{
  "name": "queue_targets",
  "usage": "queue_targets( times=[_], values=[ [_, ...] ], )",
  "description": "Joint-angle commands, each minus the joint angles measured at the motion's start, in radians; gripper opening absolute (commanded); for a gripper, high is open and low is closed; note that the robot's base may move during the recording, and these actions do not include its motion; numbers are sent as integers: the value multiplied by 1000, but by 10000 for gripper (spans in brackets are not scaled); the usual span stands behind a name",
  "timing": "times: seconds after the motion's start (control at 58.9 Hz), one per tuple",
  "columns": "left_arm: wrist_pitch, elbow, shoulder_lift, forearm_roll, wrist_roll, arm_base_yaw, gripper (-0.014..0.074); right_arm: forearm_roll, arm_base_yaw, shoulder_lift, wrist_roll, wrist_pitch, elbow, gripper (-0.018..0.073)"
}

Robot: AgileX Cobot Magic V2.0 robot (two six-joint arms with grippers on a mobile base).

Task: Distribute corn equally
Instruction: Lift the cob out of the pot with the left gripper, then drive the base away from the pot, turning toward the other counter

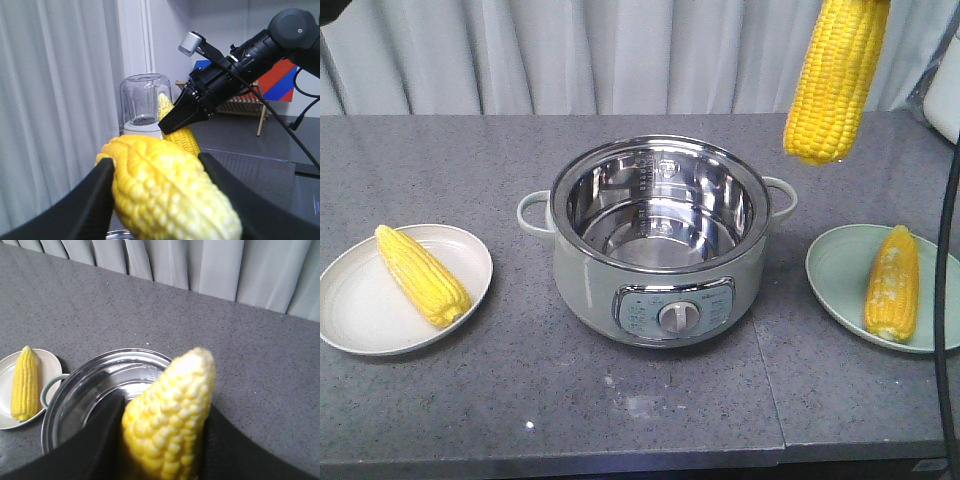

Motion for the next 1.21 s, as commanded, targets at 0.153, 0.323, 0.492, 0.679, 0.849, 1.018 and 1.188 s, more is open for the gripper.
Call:
queue_targets(
  times=[0.153, 0.323, 0.492, 0.679, 0.849, 1.018, 1.188],
  values=[
    [36, -30, -13, 3, -10, -2, -6, 27, -3, -36, -4, -61, -28, -8],
    [36, -30, -13, 3, -10, -2, -6, 27, -3, -36, -4, -61, -28, -8],
    [36, -30, -13, 3, -10, -2, -6, 27, -3, -36, -4, -61, -28, -8],
    [36, -30, -13, 3, -10, -2, -6, 27, -3, -36, -4, -61, -28, -8],
    [36, -30, -13, 3, -10, -2, -6, 27, -3, -36, -4, -61, -28, -8],
    [36, -30, -13, 3, -10, -2, -6, 27, -3, -36, -5, -58, -28, -8],
    [36, -30, -13, 3, -10, -2, -6, 27, -3, -36, -5, -58, -28, -8]
  ],
)
